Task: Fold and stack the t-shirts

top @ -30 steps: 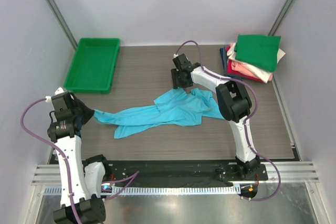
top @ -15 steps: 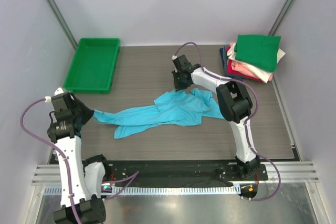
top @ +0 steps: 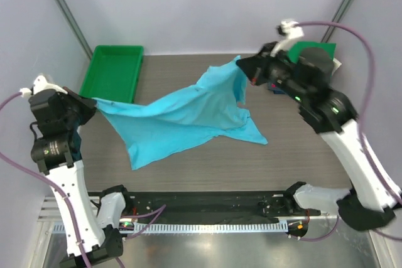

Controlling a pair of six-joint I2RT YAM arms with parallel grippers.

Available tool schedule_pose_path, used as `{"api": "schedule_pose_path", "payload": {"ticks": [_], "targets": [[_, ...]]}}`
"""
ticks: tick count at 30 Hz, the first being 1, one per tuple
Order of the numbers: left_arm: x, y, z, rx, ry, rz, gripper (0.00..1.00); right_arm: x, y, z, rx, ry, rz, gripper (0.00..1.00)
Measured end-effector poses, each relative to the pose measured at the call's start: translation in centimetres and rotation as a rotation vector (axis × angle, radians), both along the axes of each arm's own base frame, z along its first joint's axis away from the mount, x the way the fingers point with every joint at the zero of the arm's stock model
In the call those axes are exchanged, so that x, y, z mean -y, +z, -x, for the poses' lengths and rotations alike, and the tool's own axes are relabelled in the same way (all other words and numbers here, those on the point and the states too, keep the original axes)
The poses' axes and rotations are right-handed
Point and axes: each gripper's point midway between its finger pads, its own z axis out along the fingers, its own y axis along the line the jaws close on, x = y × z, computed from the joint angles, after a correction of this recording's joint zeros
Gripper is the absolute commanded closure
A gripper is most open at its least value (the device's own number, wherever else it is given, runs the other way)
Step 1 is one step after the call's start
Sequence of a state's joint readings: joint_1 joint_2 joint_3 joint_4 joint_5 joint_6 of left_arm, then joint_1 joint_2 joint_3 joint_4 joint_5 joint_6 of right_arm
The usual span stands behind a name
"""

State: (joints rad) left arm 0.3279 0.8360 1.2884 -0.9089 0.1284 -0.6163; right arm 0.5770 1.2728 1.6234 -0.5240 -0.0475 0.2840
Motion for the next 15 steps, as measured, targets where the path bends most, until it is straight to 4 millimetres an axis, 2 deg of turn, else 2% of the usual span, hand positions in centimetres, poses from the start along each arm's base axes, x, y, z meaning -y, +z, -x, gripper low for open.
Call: {"api": "schedule_pose_path", "payload": {"ticks": [2,5,7,10,15], "targets": [[0.1,3.5,0.1,0.072,-0.007,-0.031,1.00,2.3,5.6,4.2,0.147,0.026,-0.076,0.99],[0.3,9.2,1.0,0.206,-0.014,-0.093,1.00,5.0,9.9,9.3,0.299,0.060,-0.135,0.99],[0.7,12.7,2.0,0.295,-0.016,-0.130,1.00,6.6,11.7,12.3,0.385,0.083,-0.163,0.99],[1.3,16.4,4.0,0.406,-0.017,-0.180,1.00,8.5,13.1,16.4,0.492,0.123,-0.183,0.99],[2.8,20.6,8.4,0.562,-0.015,-0.243,1.00,10.4,15.0,20.6,0.630,0.161,-0.199,0.99]]}}
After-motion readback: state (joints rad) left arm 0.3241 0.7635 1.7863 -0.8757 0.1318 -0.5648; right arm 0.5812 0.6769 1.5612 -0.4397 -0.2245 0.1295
